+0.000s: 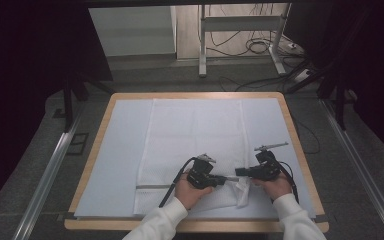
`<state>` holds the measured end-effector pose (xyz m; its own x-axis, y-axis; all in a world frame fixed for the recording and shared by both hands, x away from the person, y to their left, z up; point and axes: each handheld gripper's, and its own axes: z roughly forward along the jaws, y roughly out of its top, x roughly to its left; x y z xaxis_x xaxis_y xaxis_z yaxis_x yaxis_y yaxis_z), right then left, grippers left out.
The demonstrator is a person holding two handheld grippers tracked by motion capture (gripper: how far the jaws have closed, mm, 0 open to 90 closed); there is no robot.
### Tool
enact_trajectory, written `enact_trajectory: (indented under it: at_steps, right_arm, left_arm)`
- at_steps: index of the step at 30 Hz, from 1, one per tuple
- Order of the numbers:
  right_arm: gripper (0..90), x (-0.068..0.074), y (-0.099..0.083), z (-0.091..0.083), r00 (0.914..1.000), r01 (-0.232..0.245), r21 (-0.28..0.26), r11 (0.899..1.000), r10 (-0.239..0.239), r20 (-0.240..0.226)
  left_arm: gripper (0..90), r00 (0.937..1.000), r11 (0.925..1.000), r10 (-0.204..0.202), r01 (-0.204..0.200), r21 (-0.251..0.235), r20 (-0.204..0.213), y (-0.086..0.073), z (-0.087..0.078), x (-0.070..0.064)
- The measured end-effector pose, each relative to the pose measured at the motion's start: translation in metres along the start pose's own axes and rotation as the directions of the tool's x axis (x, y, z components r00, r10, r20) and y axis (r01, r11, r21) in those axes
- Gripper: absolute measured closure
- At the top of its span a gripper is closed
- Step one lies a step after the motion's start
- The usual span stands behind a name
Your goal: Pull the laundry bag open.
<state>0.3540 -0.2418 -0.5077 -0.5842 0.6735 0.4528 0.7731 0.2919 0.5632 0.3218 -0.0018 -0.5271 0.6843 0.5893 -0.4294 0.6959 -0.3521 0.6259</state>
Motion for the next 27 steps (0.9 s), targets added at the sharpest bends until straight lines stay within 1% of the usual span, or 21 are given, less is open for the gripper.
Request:
enact_trajectory:
  at_steps: [1,3,4,7,8,11,12,13,14,18,22,23,26,27]
  right_arm:
    - [88.7,0.0,0.0,0.0,1.0,-0.001,0.0,1.0,0.001,-0.002]
    - [88.7,0.0,0.0,0.0,1.0,0.0,-0.003,1.0,0.0,0.0]
    - [88.7,0.0,0.0,0.0,1.0,0.0,-0.004,1.0,0.0,0.0]
    - [88.7,0.0,0.0,0.0,1.0,0.001,-0.002,1.0,-0.001,0.0]
    - [88.7,0.0,0.0,0.0,1.0,0.001,-0.001,1.0,-0.001,0.0]
    - [88.7,0.0,0.0,0.0,1.0,0.001,0.0,1.0,-0.001,0.0]
    - [88.7,0.0,0.0,0.0,1.0,0.001,0.001,1.0,-0.001,-0.001]
    - [88.7,0.0,0.0,0.001,1.0,0.0,0.002,1.0,0.0,-0.001]
    - [88.7,0.0,0.0,0.001,1.0,0.001,0.002,1.0,-0.001,0.0]
    - [88.7,0.0,0.0,0.001,1.0,0.003,0.002,1.0,-0.003,0.0]
    - [88.7,0.0,0.0,0.002,1.0,0.003,0.003,1.0,-0.003,-0.003]
    - [88.7,0.001,0.0,0.002,1.0,0.002,0.002,1.0,-0.002,-0.003]
    - [88.7,0.001,0.0,0.002,1.0,0.004,0.006,1.0,-0.004,0.0]
    - [88.7,0.001,0.0,0.002,1.0,0.004,0.007,1.0,-0.004,0.001]
  left_arm:
    - [87.3,1.0,0.9999,-0.009,0.009,-0.005,-0.001,0.0,0.0,0.0]
    - [87.3,1.0,1.0,-0.007,0.007,-0.002,-0.001,-0.001,-0.002,0.002]
    - [87.3,0.9999,0.9999,-0.014,0.014,-0.004,0.003,-0.001,-0.003,0.003]
    - [87.3,0.9999,0.9999,-0.012,0.012,-0.001,0.0,-0.002,-0.003,0.003]
    - [87.3,0.9998,0.9998,-0.02,0.02,-0.007,0.002,-0.002,-0.003,0.003]
    - [87.3,0.9999,0.9999,-0.016,0.016,0.0,-0.001,-0.003,-0.003,0.005]
    - [87.3,0.9997,0.9996,-0.026,0.026,-0.006,0.005,-0.003,-0.003,0.005]
    - [87.3,0.9998,0.9998,-0.02,0.02,-0.001,0.001,-0.004,-0.004,0.006]
    - [87.3,0.9996,0.9996,-0.029,0.029,-0.004,0.005,-0.004,-0.004,0.007]
    - [87.3,0.9993,0.9993,-0.037,0.037,-0.002,0.002,-0.007,-0.006,0.01]
    - [87.3,0.9995,0.9995,-0.032,0.032,0.003,0.002,-0.008,-0.008,0.01]
    - [87.3,0.9993,0.9993,-0.036,0.036,-0.002,0.003,-0.009,-0.007,0.01]
    - [87.3,0.9996,0.9995,-0.028,0.028,0.011,0.0,-0.01,-0.008,0.012]
    - [87.3,0.9991,0.9991,-0.043,0.043,0.003,0.006,-0.01,-0.008,0.012]
